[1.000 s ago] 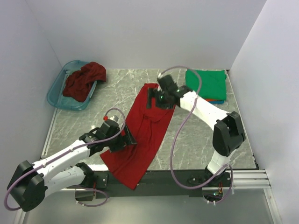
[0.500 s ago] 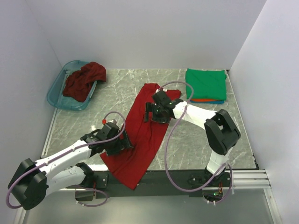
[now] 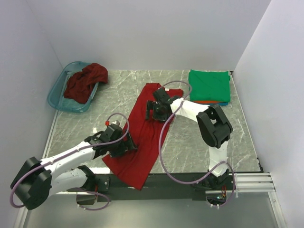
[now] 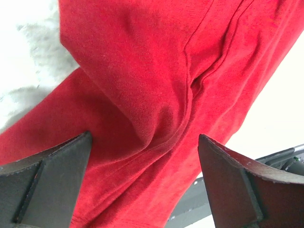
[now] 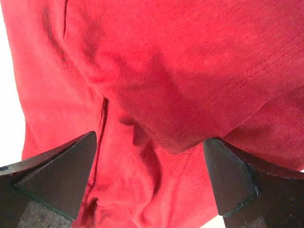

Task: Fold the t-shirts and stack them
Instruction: Fold the tshirt

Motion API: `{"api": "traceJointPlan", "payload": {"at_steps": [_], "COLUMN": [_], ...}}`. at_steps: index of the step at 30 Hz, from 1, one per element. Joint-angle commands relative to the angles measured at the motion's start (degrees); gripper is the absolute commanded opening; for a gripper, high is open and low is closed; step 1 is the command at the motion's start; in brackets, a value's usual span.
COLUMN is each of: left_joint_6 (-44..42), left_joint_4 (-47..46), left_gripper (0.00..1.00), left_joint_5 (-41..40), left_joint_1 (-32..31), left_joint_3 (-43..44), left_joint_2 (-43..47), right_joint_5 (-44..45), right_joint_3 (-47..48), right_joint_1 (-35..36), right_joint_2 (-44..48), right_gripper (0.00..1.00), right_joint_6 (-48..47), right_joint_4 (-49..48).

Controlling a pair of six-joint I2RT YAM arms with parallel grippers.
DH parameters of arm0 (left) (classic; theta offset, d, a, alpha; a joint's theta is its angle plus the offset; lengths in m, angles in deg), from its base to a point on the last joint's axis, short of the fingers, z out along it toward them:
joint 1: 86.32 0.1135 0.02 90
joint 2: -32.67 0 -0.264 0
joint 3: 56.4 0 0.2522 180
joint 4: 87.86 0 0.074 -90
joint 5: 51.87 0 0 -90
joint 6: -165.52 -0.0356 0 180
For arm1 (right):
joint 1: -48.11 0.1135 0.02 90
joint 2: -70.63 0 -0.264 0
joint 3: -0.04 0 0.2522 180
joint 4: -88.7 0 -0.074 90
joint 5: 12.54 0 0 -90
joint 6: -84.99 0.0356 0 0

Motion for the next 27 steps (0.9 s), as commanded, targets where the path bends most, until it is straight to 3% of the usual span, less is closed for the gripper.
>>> {"api": "traceJointPlan", "payload": {"at_steps": [1,18,22,27], "left_joint_6": [0.5,6.2,6.5,5.7], "left_joint_4": [-7.7,-24.6,-23.3,-22.6], "left_gripper": [0.99,0.99,1.00,0.99], "left_joint_5": [1.2,10.3,10.1,8.1], "left_joint_1": [-0.1,-0.3,-0.7,-1.9], "left_joint_3": [-1.0,6.0,7.6,9.2], "left_joint_2": [-2.6,-20.0,-20.1,-15.7], "right_joint_5": [3.3,3.3,2.4,3.3], "right_joint_3": [2.1,32.9,35.0,29.1], "right_joint_1": [-3.4,-12.6,-12.5,-12.1], "right_joint_2": [-4.7,-19.6,-18.0,-10.2], "right_gripper": [1.00,1.00,1.00,1.00], "right_joint_6": [-2.0,-12.5,-12.3,-11.9], "right_joint_4": [1.9,16.3,17.3,16.1]}}
